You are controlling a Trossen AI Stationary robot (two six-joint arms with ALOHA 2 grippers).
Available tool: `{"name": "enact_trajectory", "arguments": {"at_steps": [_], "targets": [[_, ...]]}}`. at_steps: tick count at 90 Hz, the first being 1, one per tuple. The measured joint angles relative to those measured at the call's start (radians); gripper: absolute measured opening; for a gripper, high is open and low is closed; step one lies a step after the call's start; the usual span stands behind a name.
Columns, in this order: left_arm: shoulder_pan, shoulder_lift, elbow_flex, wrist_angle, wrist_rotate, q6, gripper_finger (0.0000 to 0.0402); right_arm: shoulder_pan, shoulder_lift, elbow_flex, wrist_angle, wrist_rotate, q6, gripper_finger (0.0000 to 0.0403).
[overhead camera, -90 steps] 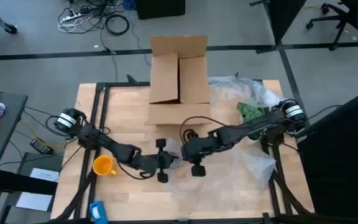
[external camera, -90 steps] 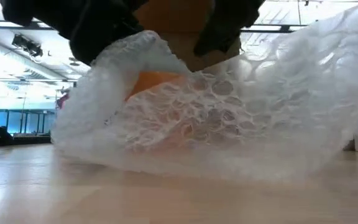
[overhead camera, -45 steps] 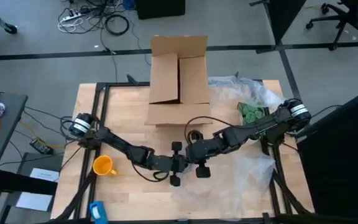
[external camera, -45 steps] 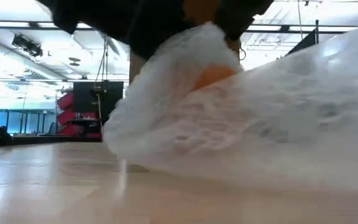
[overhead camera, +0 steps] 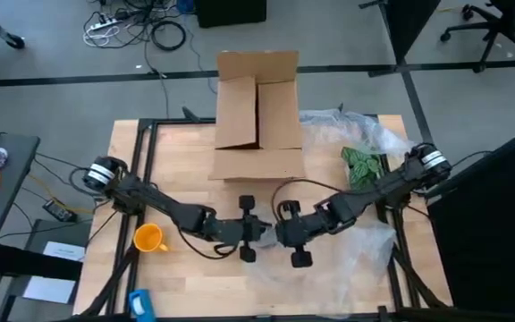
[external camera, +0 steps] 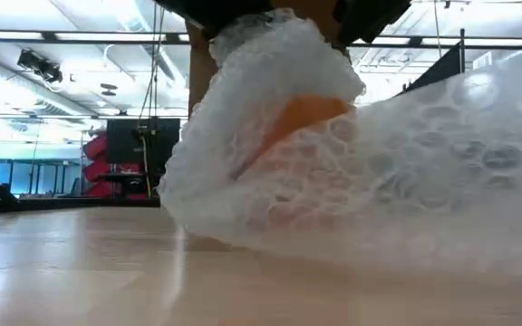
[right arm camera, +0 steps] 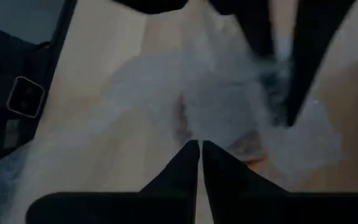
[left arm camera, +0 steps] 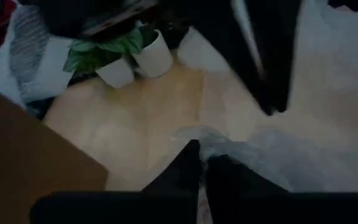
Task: Wrap mug
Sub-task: Wrap the orange cup with the bubble wrap
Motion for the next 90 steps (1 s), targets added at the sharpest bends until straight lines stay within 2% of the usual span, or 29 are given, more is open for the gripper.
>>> {"name": "enact_trajectory", "arguments": {"at_steps": [11, 24, 35, 47, 63, 90], "targets": [[-0.01, -0.023, 0.0, -0.032, -0.041, -0.005, 0.0, -0.01, 0.043, -0.005, 0.055, 0.008, -0.035, 0.0], [-0.031, -0.062, -0.001, -0.1, -0.167, -0.026, 0.0, -0.046, 0.131, -0.005, 0.116, -0.015, -0.084, 0.0], [-0.061, -0.082, -0.001, -0.13, -0.182, -0.056, 0.0, -0.085, 0.207, -0.006, 0.124, -0.019, -0.089, 0.0], [-0.089, -0.081, -0.002, -0.131, -0.182, -0.1, 0.0, -0.106, 0.249, -0.005, 0.119, -0.075, -0.093, 0.0], [-0.101, -0.066, -0.034, -0.093, -0.18, -0.145, 0.0, -0.1, 0.209, -0.005, 0.08, -0.077, -0.091, 0.0], [-0.084, -0.029, -0.055, 0.031, -0.074, -0.107, 0.0, -0.076, 0.031, 0.001, 0.01, -0.013, -0.078, 0.0]]}}
